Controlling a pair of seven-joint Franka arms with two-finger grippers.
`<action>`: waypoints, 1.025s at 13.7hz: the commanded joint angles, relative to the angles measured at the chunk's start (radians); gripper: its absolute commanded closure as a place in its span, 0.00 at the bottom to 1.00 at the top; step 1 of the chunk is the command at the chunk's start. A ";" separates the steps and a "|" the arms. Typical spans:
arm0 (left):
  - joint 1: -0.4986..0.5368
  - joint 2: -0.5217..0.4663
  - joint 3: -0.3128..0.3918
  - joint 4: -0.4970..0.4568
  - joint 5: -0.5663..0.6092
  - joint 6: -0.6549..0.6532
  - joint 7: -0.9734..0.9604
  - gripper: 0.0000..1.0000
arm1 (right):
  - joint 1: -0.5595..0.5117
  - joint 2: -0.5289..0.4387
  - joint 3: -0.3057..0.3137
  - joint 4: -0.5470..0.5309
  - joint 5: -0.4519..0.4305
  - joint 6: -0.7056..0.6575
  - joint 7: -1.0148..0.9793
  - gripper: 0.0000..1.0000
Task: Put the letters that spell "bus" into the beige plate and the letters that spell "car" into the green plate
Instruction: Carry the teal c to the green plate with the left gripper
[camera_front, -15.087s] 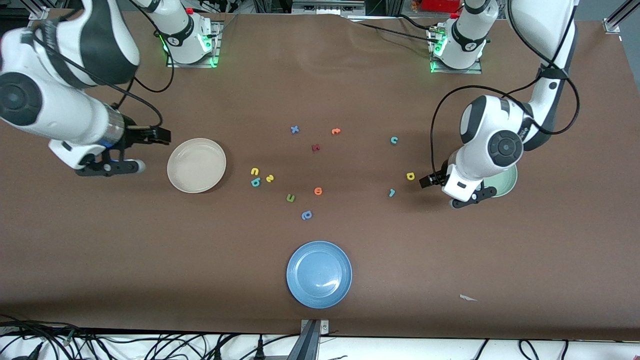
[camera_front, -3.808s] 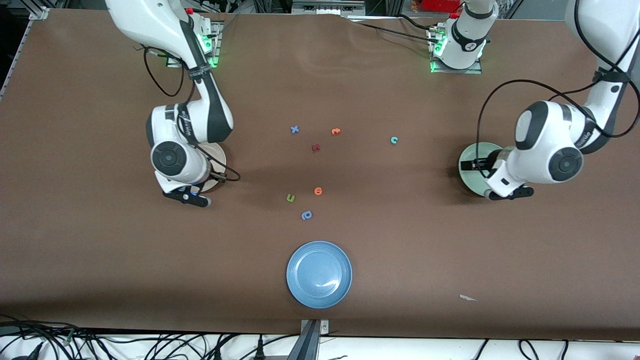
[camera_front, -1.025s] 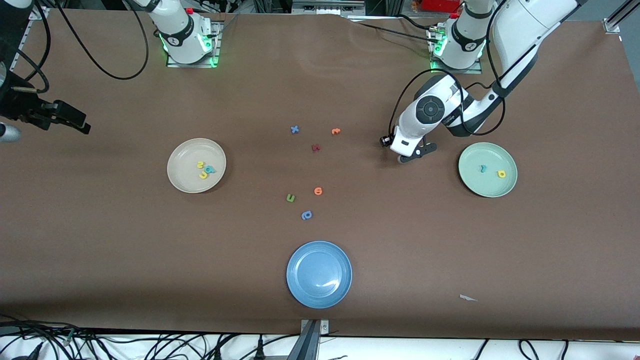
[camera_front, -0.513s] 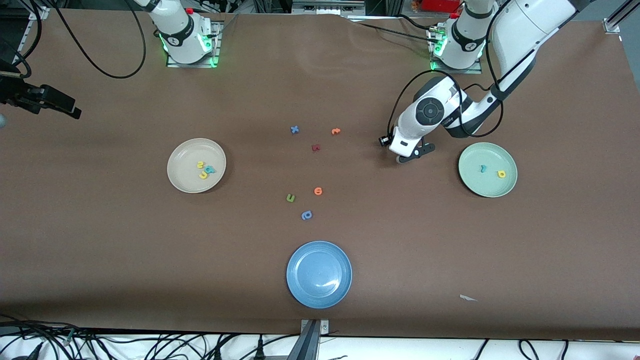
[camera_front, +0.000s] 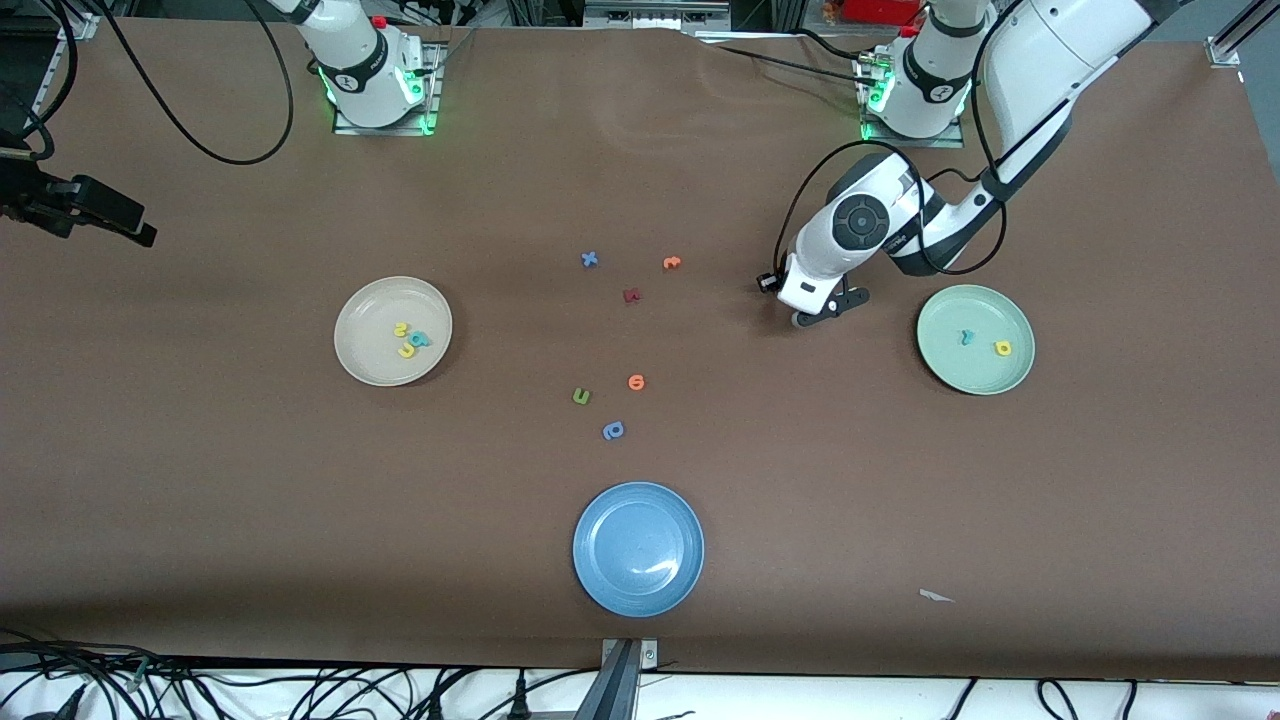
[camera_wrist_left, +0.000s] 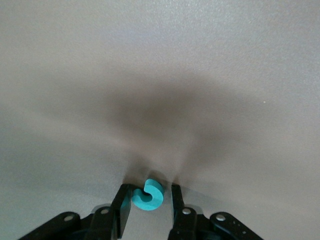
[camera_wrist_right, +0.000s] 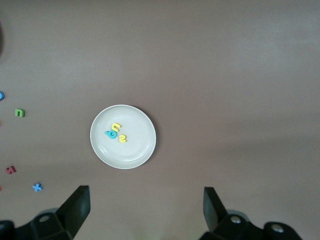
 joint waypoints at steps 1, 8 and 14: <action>0.013 0.012 0.005 -0.008 0.039 -0.003 -0.006 0.77 | -0.006 0.016 0.009 0.033 0.004 -0.014 -0.002 0.00; 0.080 -0.048 -0.007 0.024 0.039 -0.052 0.047 0.97 | 0.007 0.016 0.011 0.033 -0.008 0.000 -0.002 0.00; 0.517 -0.073 -0.244 0.194 0.023 -0.441 0.386 0.98 | 0.007 0.016 0.012 0.033 -0.006 0.000 0.001 0.00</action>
